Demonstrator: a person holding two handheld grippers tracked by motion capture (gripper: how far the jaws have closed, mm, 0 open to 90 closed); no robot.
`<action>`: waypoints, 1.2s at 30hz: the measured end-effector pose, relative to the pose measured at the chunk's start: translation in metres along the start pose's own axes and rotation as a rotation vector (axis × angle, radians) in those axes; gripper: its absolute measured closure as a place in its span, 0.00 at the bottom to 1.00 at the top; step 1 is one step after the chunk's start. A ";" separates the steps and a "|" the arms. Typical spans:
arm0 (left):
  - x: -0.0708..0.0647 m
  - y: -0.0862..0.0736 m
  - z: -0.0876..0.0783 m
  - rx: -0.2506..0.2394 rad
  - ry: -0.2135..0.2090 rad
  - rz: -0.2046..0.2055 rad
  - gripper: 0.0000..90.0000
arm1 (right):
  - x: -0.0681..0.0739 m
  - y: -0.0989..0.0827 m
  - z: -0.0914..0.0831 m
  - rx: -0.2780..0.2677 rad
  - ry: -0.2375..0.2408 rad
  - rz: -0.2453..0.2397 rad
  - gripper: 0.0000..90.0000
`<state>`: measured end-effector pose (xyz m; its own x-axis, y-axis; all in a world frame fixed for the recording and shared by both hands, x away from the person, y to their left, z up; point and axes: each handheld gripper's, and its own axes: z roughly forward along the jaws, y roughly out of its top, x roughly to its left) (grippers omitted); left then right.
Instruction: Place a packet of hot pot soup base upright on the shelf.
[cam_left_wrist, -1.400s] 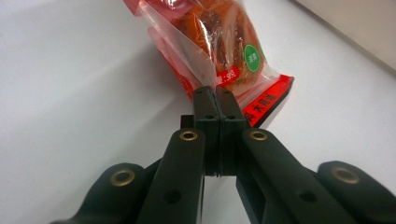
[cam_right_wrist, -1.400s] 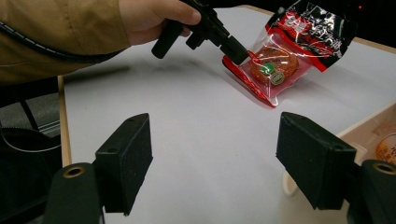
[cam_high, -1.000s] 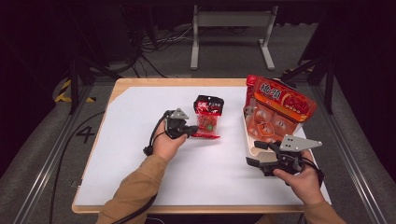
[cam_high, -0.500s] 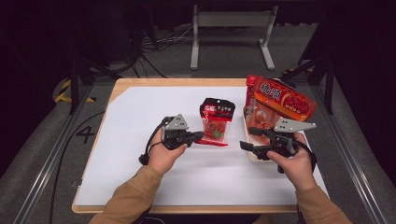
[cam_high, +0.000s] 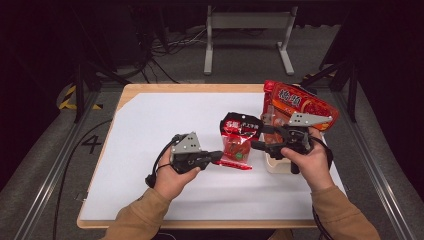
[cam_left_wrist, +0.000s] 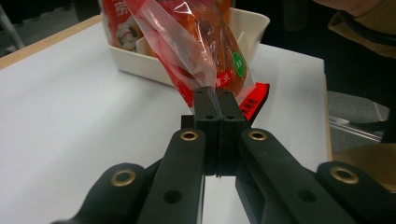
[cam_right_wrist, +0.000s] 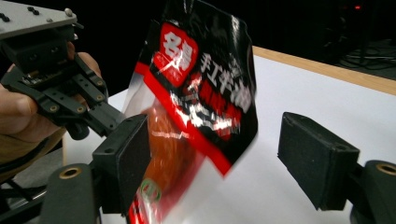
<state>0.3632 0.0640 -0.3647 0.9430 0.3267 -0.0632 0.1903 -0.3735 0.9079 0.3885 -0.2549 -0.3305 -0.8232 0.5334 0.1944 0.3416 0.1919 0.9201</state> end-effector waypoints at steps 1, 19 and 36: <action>-0.002 0.000 0.001 0.001 -0.003 0.010 1.00 | 0.000 0.001 0.001 0.002 0.006 -0.004 0.29; -0.010 -0.002 0.012 0.004 -0.031 0.032 1.00 | 0.004 0.007 0.010 0.077 0.174 -0.031 0.75; -0.002 -0.007 0.015 -0.004 -0.014 -0.043 0.62 | 0.015 0.024 -0.012 0.057 0.145 -0.224 1.00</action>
<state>0.3639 0.0527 -0.3767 0.9378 0.3301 -0.1078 0.2294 -0.3559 0.9059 0.3783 -0.2524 -0.3016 -0.9360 0.3499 0.0385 0.1653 0.3404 0.9256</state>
